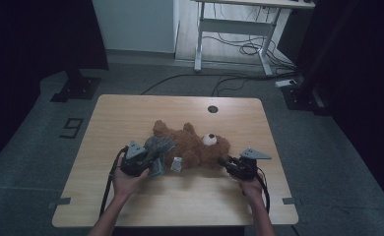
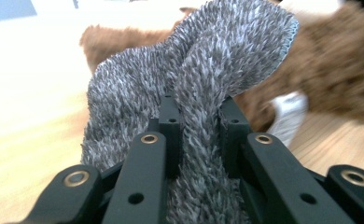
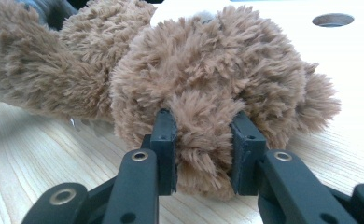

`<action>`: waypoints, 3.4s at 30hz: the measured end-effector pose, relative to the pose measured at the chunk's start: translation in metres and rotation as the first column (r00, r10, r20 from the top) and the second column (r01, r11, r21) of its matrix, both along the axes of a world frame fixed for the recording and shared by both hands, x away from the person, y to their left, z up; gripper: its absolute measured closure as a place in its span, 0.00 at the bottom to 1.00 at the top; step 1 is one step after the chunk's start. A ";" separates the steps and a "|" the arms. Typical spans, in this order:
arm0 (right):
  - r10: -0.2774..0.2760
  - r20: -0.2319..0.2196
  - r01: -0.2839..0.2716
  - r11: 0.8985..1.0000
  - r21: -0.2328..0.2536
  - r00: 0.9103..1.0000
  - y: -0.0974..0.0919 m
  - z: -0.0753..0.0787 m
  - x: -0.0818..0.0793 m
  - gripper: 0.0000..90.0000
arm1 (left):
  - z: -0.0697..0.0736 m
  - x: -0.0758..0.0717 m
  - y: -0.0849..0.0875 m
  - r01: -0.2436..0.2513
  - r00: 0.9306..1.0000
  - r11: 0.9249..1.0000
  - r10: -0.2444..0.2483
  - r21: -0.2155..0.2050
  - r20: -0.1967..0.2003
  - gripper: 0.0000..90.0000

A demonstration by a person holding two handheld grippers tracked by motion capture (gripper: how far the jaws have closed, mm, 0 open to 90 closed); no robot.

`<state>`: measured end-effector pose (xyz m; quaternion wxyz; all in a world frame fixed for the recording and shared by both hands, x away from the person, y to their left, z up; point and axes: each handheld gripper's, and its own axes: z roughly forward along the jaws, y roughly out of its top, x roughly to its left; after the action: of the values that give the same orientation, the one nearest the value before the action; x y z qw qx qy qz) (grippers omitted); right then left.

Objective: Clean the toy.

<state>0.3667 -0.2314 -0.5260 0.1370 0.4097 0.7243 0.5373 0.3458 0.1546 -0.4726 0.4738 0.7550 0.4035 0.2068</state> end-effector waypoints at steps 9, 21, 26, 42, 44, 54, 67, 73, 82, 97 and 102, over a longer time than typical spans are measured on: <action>-0.005 -0.001 0.005 1.000 0.007 1.000 0.000 0.000 0.000 0.76 | 0.013 0.006 -0.080 0.149 0.989 0.988 -0.149 0.046 0.015 0.84; 0.009 0.001 -0.009 1.000 -0.002 1.000 -0.001 0.000 0.001 0.75 | -0.015 0.001 -0.062 0.114 0.993 0.989 -0.114 0.094 -0.007 0.84; 0.012 0.004 -0.012 1.000 0.001 1.000 -0.002 0.000 0.002 0.75 | -0.018 -0.004 -0.034 0.070 0.998 0.994 -0.069 0.083 -0.010 0.84; 0.020 0.000 -0.020 1.000 0.008 1.000 -0.003 -0.001 0.003 0.75 | -0.033 -0.003 0.044 -0.105 0.992 0.994 0.107 0.037 -0.061 0.84; 0.015 0.000 -0.015 1.000 0.012 1.000 -0.003 -0.001 0.003 0.75 | -0.026 -0.005 0.042 -0.099 0.994 0.995 0.100 0.026 -0.039 0.84; 0.009 -0.002 -0.009 1.000 0.019 1.000 -0.003 -0.001 0.003 0.75 | 0.014 -0.005 -0.014 0.034 0.999 0.999 -0.033 -0.029 0.042 0.84; 0.017 -0.005 -0.016 1.000 0.017 1.000 -0.004 -0.001 0.003 0.75 | -0.013 0.013 -0.073 0.134 0.989 0.991 -0.133 -0.001 -0.060 0.84; 0.024 -0.007 -0.024 1.000 0.014 1.000 -0.004 -0.001 0.003 0.75 | -0.020 0.000 -0.056 0.122 0.992 0.992 -0.122 0.021 -0.036 0.84; 0.026 -0.007 -0.026 0.999 0.025 1.000 -0.005 -0.001 0.005 0.75 | -0.029 -0.005 -0.001 0.043 0.996 0.999 -0.043 0.002 -0.077 0.84; 0.028 -0.009 -0.027 0.999 0.025 1.000 -0.006 -0.001 0.005 0.75 | -0.022 -0.010 0.038 -0.062 0.996 0.997 0.060 -0.042 -0.062 0.84; 0.027 -0.009 -0.027 0.999 0.030 1.000 -0.006 -0.001 0.005 0.75 | -0.001 0.002 0.023 -0.018 0.999 0.997 0.014 -0.080 -0.049 0.84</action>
<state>0.3722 -0.2374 -0.5272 0.1203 0.4044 0.7224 0.5479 0.3478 0.1780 -0.4739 0.4923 0.7367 0.4288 0.1760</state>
